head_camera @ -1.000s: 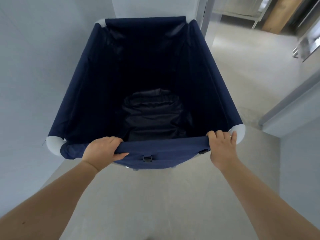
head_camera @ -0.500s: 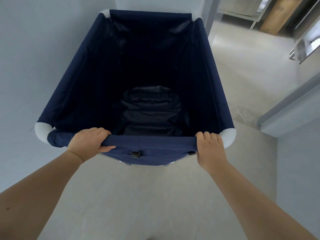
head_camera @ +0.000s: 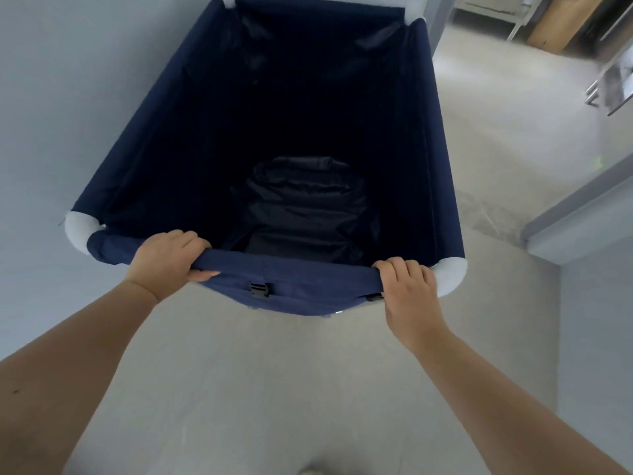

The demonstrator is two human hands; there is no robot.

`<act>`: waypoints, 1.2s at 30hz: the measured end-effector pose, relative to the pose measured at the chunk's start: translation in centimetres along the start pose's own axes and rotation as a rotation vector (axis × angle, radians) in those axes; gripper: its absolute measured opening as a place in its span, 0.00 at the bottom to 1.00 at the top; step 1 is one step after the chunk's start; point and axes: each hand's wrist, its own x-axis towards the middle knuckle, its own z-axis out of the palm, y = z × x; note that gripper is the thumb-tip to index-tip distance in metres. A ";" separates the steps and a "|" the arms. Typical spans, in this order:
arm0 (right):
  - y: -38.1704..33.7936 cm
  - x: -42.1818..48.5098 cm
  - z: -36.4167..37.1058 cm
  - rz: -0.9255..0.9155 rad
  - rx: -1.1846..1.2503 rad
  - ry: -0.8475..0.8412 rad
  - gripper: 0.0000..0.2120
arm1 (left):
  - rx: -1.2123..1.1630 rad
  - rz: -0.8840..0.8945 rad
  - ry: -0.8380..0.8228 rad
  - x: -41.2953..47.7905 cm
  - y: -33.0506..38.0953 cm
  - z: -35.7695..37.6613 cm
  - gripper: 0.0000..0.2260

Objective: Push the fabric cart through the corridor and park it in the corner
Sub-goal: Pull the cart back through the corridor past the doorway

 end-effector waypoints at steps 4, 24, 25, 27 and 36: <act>-0.1 0.6 0.1 -0.122 0.012 0.005 0.22 | 0.062 -0.018 -0.051 -0.1 -1.2 0.1 0.38; -7.0 8.0 0.5 -0.951 0.075 -0.158 0.43 | 0.105 -0.500 -0.002 -3.1 2.2 1.9 0.22; -7.5 8.3 0.5 -0.949 0.085 -0.162 0.43 | 0.094 -0.508 -0.013 -3.0 1.8 1.6 0.22; -8.7 8.9 0.5 -0.931 0.105 -0.150 0.43 | 0.076 -0.511 -0.030 -2.8 0.8 0.8 0.22; -15.3 12.6 0.6 -0.846 0.176 -0.158 0.44 | 0.087 -0.475 -0.128 -2.7 -7.4 -0.1 0.26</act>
